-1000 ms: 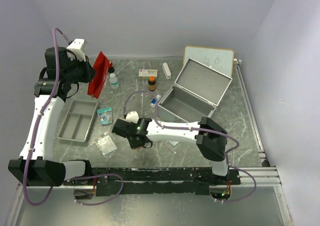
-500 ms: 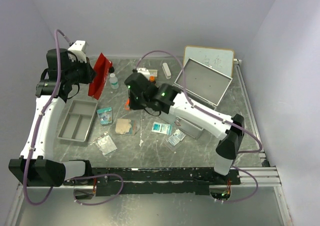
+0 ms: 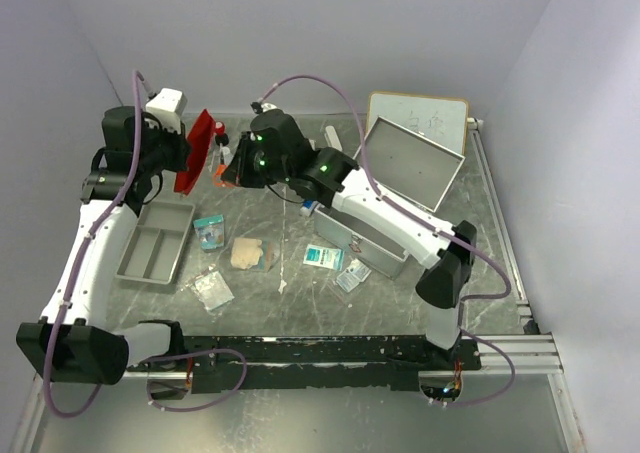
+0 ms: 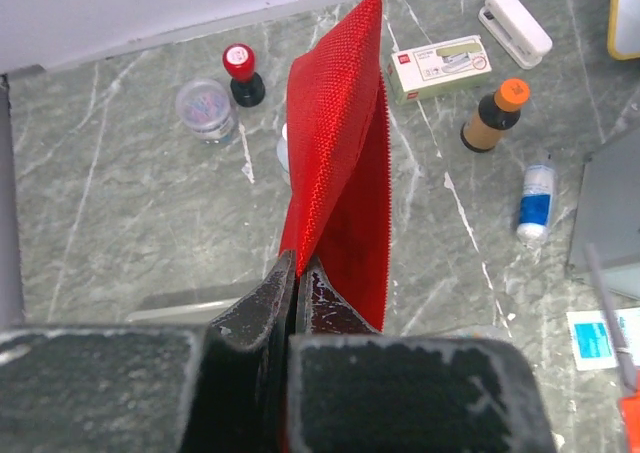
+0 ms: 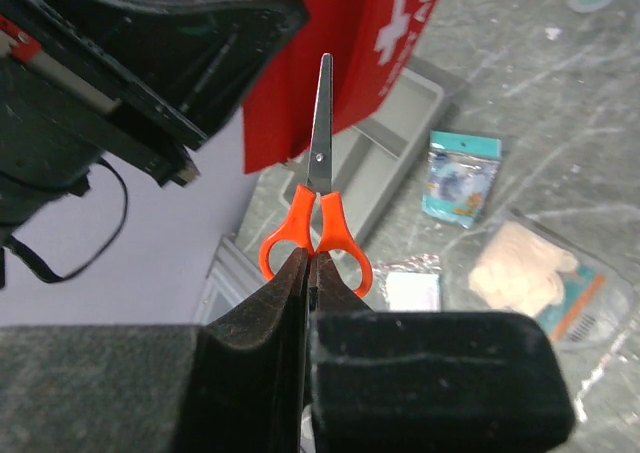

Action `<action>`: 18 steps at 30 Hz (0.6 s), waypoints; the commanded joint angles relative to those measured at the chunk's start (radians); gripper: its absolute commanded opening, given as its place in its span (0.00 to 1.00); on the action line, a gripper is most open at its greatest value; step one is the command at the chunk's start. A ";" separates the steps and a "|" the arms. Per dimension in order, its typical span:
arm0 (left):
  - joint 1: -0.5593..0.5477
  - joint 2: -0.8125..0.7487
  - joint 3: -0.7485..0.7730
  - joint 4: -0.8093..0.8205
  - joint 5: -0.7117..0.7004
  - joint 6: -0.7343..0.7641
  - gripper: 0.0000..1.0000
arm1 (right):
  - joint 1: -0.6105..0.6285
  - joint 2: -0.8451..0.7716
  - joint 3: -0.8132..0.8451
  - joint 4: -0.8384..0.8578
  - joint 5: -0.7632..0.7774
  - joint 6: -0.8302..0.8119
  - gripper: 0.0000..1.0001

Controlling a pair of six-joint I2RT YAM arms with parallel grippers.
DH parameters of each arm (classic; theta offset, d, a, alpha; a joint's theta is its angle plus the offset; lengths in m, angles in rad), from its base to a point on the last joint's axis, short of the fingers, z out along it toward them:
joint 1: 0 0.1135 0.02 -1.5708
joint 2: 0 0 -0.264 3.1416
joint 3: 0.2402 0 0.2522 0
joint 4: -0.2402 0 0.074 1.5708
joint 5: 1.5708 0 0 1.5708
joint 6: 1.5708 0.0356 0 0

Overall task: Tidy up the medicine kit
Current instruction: Place the scissors in the medicine pouch.

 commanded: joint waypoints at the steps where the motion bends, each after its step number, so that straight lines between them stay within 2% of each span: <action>1: -0.032 -0.032 -0.012 0.105 -0.083 0.062 0.07 | -0.011 0.046 0.046 0.108 -0.087 0.036 0.00; 18: -0.037 -0.068 -0.013 0.113 -0.100 0.020 0.07 | -0.044 0.075 -0.088 0.502 -0.241 0.241 0.00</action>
